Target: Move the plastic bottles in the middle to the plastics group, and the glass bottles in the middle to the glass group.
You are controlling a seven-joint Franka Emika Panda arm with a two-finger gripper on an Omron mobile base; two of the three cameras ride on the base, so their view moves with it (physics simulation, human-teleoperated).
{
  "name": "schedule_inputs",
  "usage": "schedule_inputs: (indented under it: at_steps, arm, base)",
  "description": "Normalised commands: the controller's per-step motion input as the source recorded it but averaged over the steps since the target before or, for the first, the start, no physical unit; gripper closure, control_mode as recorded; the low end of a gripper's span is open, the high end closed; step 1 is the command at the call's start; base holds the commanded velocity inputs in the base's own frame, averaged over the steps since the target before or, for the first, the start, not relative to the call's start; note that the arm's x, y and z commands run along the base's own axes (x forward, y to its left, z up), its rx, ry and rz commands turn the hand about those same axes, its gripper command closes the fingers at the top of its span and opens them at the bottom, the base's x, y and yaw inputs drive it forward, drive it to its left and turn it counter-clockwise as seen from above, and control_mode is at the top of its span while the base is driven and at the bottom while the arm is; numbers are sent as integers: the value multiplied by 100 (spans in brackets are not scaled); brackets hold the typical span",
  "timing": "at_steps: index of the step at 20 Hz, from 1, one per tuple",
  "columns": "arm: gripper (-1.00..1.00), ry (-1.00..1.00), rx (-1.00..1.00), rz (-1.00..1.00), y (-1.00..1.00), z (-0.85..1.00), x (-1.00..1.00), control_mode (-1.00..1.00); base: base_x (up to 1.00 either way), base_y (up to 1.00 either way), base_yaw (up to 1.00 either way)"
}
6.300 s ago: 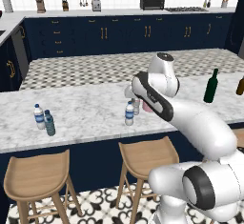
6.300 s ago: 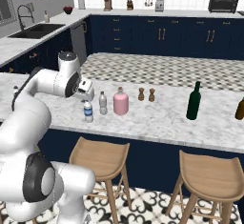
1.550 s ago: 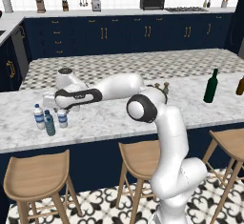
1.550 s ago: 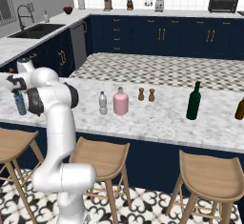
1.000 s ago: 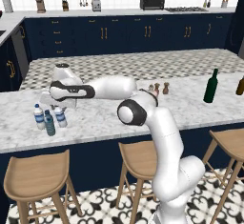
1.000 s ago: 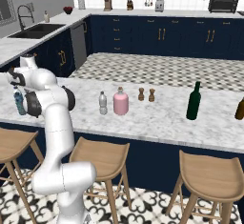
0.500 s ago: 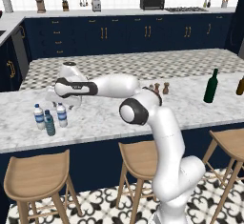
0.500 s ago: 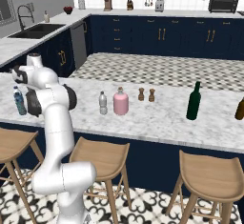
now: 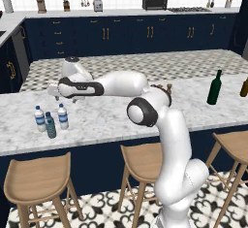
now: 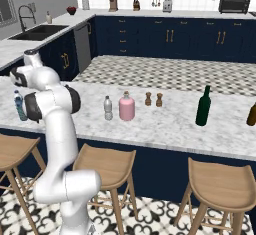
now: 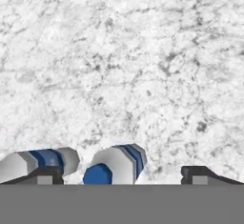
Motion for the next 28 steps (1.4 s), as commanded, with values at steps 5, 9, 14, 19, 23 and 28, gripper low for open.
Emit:
schedule_inputs:
  at_steps: [5,9,14,19,23,28]
  arm:
    - [-100,-1,0,0,-91,2,-16,-100]
    - [-100,0,0,0,-100,0,-33,-100]
    - [-100,0,0,0,-95,17,-35,-100]
    - [-100,1,0,0,-83,36,-23,-100]
    - [-100,4,0,0,-88,28,-10,-100]
    - [-100,4,0,-1,-90,5,-14,-100]
  base:
    - [0,0,0]
    - [0,0,0]
    - [0,0,0]
    - [0,0,0]
    - [0,0,0]
    - [0,0,0]
